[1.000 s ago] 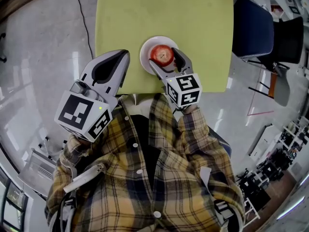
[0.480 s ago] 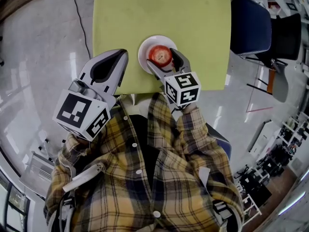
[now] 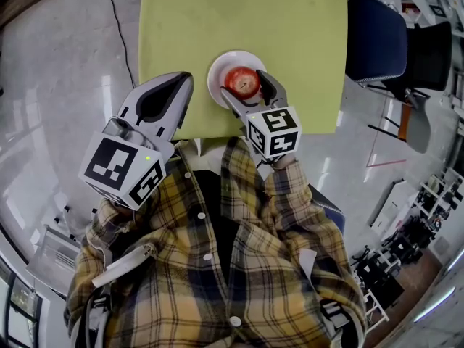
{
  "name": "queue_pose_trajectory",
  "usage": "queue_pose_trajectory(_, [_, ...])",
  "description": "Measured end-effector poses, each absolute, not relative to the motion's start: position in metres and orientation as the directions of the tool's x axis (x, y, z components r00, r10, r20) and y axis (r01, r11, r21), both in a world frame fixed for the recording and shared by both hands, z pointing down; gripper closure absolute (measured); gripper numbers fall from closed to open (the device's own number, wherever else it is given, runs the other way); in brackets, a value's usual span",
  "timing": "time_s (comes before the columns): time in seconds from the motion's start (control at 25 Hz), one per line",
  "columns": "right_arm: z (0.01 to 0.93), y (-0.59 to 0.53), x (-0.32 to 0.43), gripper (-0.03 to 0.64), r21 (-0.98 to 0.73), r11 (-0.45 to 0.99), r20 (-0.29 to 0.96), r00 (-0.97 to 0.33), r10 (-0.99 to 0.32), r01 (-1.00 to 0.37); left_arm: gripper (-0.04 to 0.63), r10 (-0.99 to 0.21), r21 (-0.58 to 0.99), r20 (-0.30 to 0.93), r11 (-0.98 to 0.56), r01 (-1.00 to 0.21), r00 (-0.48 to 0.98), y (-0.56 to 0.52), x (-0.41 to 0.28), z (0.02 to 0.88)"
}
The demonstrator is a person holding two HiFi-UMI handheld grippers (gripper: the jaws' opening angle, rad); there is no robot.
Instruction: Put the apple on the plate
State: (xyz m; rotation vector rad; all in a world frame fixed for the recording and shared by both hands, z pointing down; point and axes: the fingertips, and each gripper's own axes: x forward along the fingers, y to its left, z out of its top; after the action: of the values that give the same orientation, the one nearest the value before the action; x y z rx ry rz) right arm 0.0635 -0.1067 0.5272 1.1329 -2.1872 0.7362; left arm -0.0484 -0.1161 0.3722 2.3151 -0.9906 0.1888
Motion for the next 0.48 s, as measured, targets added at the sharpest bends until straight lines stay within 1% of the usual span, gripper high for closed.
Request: queue_pose_trajectory(0.48, [0.5171,-0.1062,0.0623,0.238,-0.196,0.499,0.685,-0.482,-0.546,-0.844,0.588,-0.611,0.478,0.331,-0.549,-0.686,0.719,-0.1185,-0.0446,0.3662])
